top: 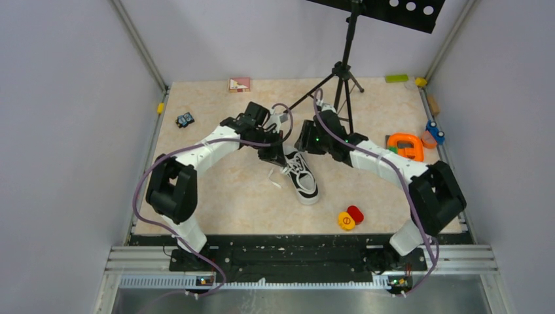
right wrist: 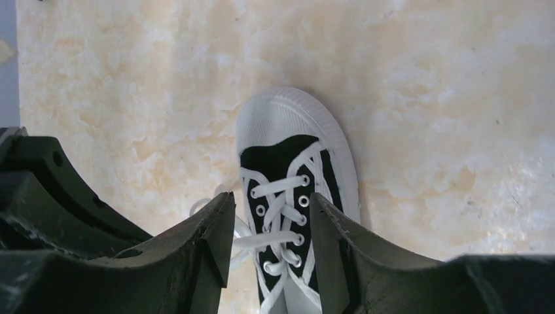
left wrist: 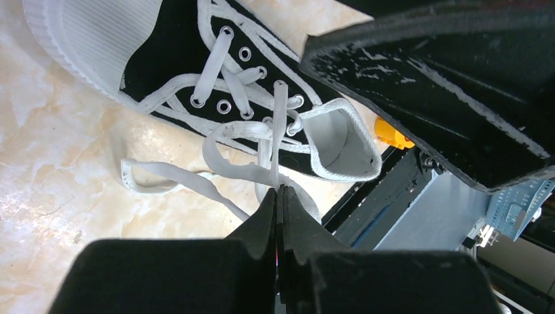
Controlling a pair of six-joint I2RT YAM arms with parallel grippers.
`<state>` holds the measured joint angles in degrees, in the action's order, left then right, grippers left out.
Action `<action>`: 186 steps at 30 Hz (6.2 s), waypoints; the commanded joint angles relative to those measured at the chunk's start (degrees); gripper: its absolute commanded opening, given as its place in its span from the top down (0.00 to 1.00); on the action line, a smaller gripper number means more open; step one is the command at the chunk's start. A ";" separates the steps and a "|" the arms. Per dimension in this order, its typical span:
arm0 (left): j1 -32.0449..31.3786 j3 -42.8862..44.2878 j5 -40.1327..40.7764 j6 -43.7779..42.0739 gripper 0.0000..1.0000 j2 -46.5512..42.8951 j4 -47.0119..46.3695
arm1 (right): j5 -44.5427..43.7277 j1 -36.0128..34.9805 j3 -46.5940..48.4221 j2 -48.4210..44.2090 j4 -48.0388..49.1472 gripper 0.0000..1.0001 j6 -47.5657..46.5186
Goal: Tie the shoes
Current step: Cross the shoelace with the shoelace.
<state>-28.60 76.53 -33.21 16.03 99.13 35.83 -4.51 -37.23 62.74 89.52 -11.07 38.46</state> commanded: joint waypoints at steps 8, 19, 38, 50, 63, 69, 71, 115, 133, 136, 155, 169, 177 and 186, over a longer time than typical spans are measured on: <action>0.08 0.34 0.25 -1.86 1.00 -0.36 0.02 | 22.68 4.74 10.79 10.56 -5.12 0.50 -13.89; 0.05 1.97 1.44 -2.41 1.00 1.37 0.84 | 32.21 4.89 12.04 13.35 -5.28 0.51 -18.40; 0.04 3.14 1.12 -2.45 1.00 2.21 1.34 | 30.70 2.88 14.38 15.82 -8.31 0.58 -21.92; 0.04 -1.83 2.55 -2.31 1.00 1.46 -0.11 | 24.62 -0.15 14.09 15.72 -12.22 0.60 -24.92; 0.09 -4.43 3.33 -0.59 1.00 0.54 -2.47 | 22.72 -2.12 14.48 14.94 -12.31 0.62 -24.90; 0.04 -4.55 3.10 -0.23 1.00 0.37 -2.96 | 17.54 -4.99 16.82 17.51 -13.26 0.61 -25.89; 0.04 -4.69 2.97 -0.14 1.00 0.28 -3.11 | 15.00 -5.37 16.90 18.00 -13.25 0.62 -25.80; -0.40 -2.05 3.11 6.43 0.39 -3.62 -4.77 | -16.19 -3.64 -7.33 -10.35 2.21 1.00 -4.73; 5.40 -13.58 17.44 14.10 0.30 -11.35 -5.07 | -14.83 0.14 -11.04 -15.15 1.77 1.00 -4.83; 3.94 -16.60 19.61 12.93 0.24 -10.16 -6.34 | -14.57 0.15 -11.23 -15.17 1.86 1.00 -4.93; -4.15 -14.85 44.09 22.36 1.00 1.84 -6.11 | -15.73 1.57 -11.37 -17.59 0.06 1.00 -4.98; 7.48 -16.87 33.60 16.36 1.00 -24.73 -1.55 | -15.90 4.27 -12.56 -19.71 -1.63 1.00 -5.63; 7.95 -16.70 30.14 14.06 1.00 -28.24 4.46 | -16.93 6.32 -13.90 -18.22 -2.11 1.00 -5.01; 8.97 -18.63 30.74 13.75 1.00 -30.50 7.95 | -15.53 8.67 -16.77 -15.83 0.12 1.00 -4.82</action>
<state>-20.45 59.24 -2.13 30.48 70.43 41.89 -19.84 -29.32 46.85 72.14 -13.04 33.30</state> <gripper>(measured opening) 0.007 0.009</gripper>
